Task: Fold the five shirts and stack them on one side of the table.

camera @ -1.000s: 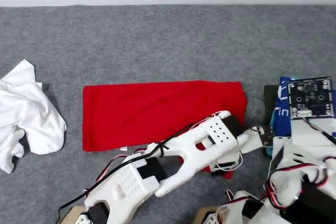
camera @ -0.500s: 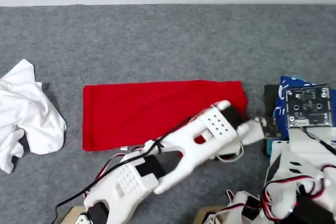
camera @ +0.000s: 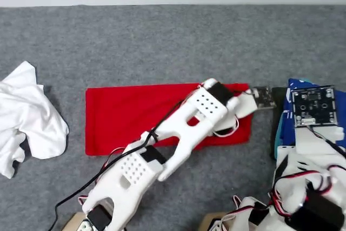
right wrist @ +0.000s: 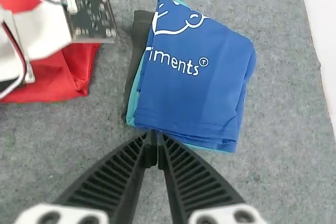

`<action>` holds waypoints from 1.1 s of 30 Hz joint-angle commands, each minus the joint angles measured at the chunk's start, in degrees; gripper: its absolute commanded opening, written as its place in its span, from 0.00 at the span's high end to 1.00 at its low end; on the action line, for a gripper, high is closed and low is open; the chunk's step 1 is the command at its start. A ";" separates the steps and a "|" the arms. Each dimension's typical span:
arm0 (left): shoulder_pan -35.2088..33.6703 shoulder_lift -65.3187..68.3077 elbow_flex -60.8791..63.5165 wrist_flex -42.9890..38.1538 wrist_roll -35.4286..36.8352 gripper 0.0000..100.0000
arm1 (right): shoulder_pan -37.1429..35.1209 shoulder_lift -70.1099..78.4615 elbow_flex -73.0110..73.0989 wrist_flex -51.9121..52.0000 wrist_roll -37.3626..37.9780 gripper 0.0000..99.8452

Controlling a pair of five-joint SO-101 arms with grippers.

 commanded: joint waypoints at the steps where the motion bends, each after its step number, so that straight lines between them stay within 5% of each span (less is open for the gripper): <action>1: -1.49 0.97 -6.29 -0.62 -1.85 0.98 | 0.92 -0.31 -0.18 1.27 -0.35 0.99; 8: -4.22 5.89 -13.23 -0.62 -2.02 0.86 | 0.92 -0.31 0.00 1.27 -0.35 0.99; 26: -12.57 9.05 -19.65 -3.16 -10.81 0.84 | 0.92 -0.31 0.00 1.27 -0.44 0.99; 33: -12.66 9.05 -31.52 7.47 -11.08 0.84 | 0.92 -0.22 0.00 1.19 -0.62 0.99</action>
